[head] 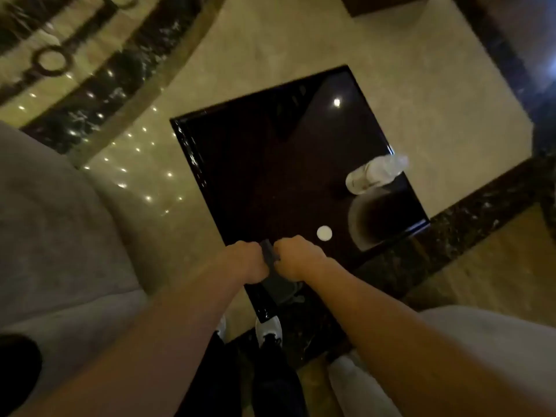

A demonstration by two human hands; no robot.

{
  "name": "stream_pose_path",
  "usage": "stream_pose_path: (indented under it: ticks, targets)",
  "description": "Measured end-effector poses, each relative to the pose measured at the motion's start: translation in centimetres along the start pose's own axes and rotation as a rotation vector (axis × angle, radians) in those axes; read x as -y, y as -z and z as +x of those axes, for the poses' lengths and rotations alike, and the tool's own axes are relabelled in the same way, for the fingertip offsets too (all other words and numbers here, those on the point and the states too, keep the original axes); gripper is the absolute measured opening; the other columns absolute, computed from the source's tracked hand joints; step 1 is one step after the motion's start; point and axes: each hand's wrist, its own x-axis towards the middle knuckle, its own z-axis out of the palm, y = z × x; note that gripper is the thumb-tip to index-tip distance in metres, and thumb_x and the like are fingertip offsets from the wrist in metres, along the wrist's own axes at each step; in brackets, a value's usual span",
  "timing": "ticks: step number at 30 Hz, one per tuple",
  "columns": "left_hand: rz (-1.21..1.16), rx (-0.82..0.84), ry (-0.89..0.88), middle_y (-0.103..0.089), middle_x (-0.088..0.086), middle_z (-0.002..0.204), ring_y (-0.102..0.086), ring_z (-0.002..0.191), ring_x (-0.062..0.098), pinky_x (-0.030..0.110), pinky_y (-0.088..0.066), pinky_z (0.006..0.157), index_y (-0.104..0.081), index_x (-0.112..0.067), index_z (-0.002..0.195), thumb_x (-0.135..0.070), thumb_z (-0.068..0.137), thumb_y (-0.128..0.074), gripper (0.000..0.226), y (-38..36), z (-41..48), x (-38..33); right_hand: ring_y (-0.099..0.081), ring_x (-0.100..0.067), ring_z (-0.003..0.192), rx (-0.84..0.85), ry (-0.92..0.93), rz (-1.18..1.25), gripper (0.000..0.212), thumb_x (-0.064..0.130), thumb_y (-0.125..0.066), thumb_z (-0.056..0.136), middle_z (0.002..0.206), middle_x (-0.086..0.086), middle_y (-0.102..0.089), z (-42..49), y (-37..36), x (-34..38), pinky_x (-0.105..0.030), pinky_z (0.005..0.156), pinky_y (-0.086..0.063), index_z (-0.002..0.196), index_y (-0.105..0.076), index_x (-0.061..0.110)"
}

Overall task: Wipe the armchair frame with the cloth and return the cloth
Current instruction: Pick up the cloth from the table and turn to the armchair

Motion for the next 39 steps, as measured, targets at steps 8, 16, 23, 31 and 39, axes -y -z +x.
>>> stream_pose_path:
  ticks: [8,16,23,31,39]
  targets:
    - [-0.194,-0.38,0.031,-0.04,0.019,0.139,-0.051,0.12,0.038,0.043,-0.047,0.091,-0.036,-0.008,0.138,-0.029,0.096,-0.059,0.053,-6.1,6.1,1.0,-0.044,-0.036,0.123,-0.188,-0.122,0.245,0.054,0.035,-0.062,0.096,0.135,-0.014,-0.042,5.0,-9.7,-2.1,-0.048,0.094,-0.048,0.14,-0.039,0.014]
    - [-0.102,-0.392,0.063,-0.053,0.018,0.131,-0.046,0.121,0.038,0.042,-0.034,0.102,-0.046,-0.008,0.131,-0.034,0.091,-0.064,0.051,-8.7,10.2,2.1,-0.044,-0.037,0.126,-0.372,-0.257,0.482,0.063,0.025,-0.068,0.093,0.137,-0.015,-0.044,6.9,-13.5,-2.5,-0.054,0.101,-0.044,0.144,-0.031,0.016]
    - [-0.59,-0.206,-0.079,-0.071,0.012,0.098,-0.068,0.094,0.027,0.046,-0.055,0.089,-0.071,-0.009,0.098,-0.02,0.087,-0.072,0.016,-8.5,5.8,1.2,-0.063,-0.015,0.074,-0.366,-0.194,1.059,0.013,0.02,-0.067,0.095,0.09,0.0,-0.061,1.0,-14.1,-6.2,-0.023,0.052,-0.05,0.104,-0.058,0.018]
    - [-1.051,0.094,-0.199,-0.07,0.013,0.11,-0.068,0.103,0.031,0.042,-0.057,0.071,-0.063,-0.009,0.113,-0.018,0.09,-0.068,0.026,-12.0,-4.1,-10.8,-0.068,-0.018,0.093,-0.572,-0.243,1.495,0.019,0.035,-0.062,0.097,0.104,-0.002,-0.068,-16.5,-18.5,-10.7,-0.042,0.083,-0.06,0.109,-0.058,0.02]
    - [-0.772,0.255,-0.461,-0.071,0.006,0.097,-0.072,0.085,0.02,0.029,-0.056,0.054,-0.069,-0.018,0.1,-0.017,0.081,-0.077,0.021,-19.2,-12.3,-28.3,-0.066,-0.013,0.096,-0.859,-0.281,1.633,0.025,0.031,-0.067,0.096,0.107,0.008,-0.066,-33.2,-27.0,-18.0,-0.032,0.078,-0.06,0.117,-0.054,0.03]
